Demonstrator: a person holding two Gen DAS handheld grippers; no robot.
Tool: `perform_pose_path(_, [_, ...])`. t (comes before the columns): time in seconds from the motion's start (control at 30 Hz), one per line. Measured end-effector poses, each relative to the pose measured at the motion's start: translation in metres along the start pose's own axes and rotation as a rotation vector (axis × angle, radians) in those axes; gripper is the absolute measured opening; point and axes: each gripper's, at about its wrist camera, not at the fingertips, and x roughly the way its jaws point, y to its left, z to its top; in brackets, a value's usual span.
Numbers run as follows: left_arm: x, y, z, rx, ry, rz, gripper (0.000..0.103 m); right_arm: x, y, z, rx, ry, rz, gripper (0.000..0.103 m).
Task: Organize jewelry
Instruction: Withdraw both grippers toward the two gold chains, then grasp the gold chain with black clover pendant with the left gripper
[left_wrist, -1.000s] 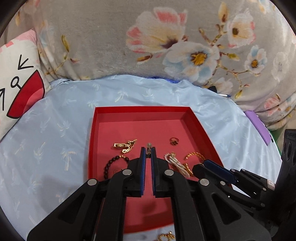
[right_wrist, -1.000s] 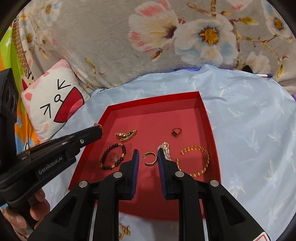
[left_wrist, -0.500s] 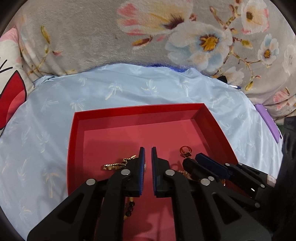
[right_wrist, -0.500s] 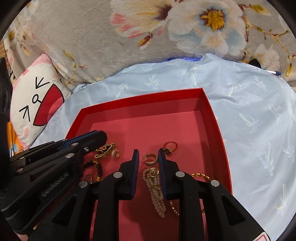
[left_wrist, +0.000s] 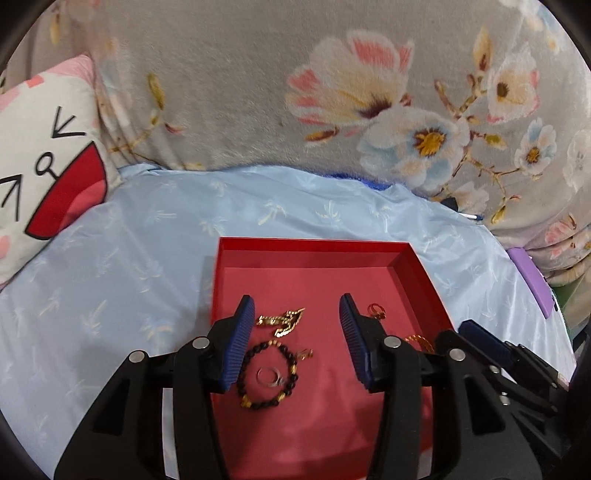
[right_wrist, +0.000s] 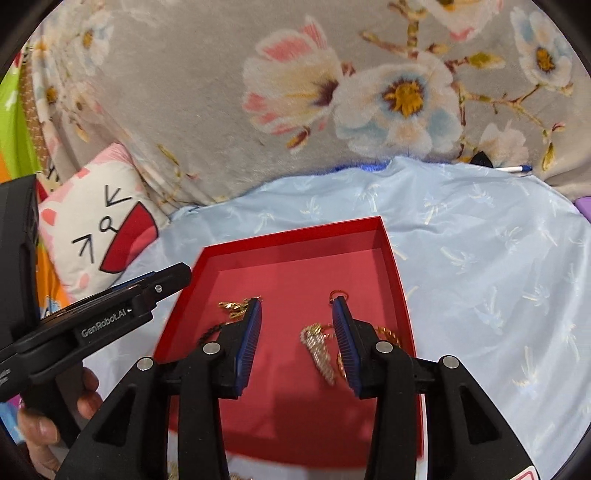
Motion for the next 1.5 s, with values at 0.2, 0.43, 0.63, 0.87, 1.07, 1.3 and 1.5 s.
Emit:
perform_pose_path(0.2, [-0.055,0.003,-0.036,0.000,-0.029,0.021,0.055,-0.061,0.015,-0.035,-0.033,-0.031,0.018,0.044])
perform_pose_path(0.43, [-0.092,0.009,-0.101,-0.019,0.022,0.041,0.055,-0.106,0.028,-0.096,-0.063,0.006,0.006,0.045])
perform_pose_path(0.63, [-0.105,0.021,-0.159,-0.020,0.091,0.070,0.056,-0.120,0.029,-0.152,-0.056,0.093,0.017,0.045])
perform_pose_path(0.87, [-0.103,0.033,-0.188,-0.036,0.125,0.092,0.056,-0.121,0.024,-0.188,-0.018,0.161,0.018,0.045])
perform_pose_path(1.07, [-0.085,0.030,-0.181,-0.009,0.130,0.094,0.055,-0.118,0.027,-0.190,-0.027,0.169,0.024,0.045])
perform_pose_path(1.3, [-0.055,0.029,-0.173,-0.002,0.144,0.105,0.049,-0.109,0.033,-0.185,-0.045,0.175,0.027,0.045])
perform_pose_path(1.5, [-0.050,0.022,-0.172,0.036,0.136,0.109,0.016,-0.089,0.037,-0.169,-0.063,0.173,0.027,0.045])
